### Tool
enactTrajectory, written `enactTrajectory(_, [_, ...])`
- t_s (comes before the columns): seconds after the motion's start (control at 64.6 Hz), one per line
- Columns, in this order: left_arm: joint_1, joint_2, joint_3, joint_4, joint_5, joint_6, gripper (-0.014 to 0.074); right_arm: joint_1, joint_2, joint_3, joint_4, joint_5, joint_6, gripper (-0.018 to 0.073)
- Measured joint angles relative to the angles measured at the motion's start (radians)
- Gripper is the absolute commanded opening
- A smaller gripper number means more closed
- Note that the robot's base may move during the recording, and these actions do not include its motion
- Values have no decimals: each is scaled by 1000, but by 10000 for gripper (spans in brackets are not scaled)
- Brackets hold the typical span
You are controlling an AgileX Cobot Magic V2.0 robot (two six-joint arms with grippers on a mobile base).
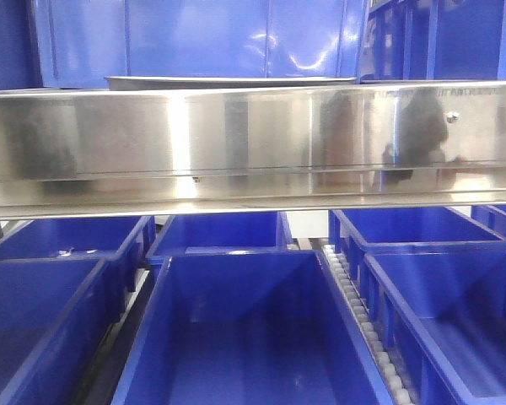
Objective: Stack silver trays without gaps
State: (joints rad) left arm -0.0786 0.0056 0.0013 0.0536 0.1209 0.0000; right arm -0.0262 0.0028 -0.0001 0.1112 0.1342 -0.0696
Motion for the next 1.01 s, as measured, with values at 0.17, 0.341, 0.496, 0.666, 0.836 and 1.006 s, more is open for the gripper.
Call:
enactTrajectory(0.17, [0,0,0,5,10,-133,11,0,0,0,0,0,0,-78])
enactTrajectory(0.341, [0,0,0,30,10,-151,11,0,0,0,0,0,0,-78])
enactTrajectory(0.496, [0,0,0,30,10,-147,11,0,0,0,0,0,0,-78])
enactTrajectory(0.666, [0,0,0,-11,10,-74,11,0,0,0,0,0,0,-78])
enactTrajectory(0.836, [0,0,0,-16,10,-39,11,0,0,0,0,0,0,-78])
enactTrajectory(1.006, [0,0,0,-16,10,-30,11,0,0,0,0,0,0,-78])
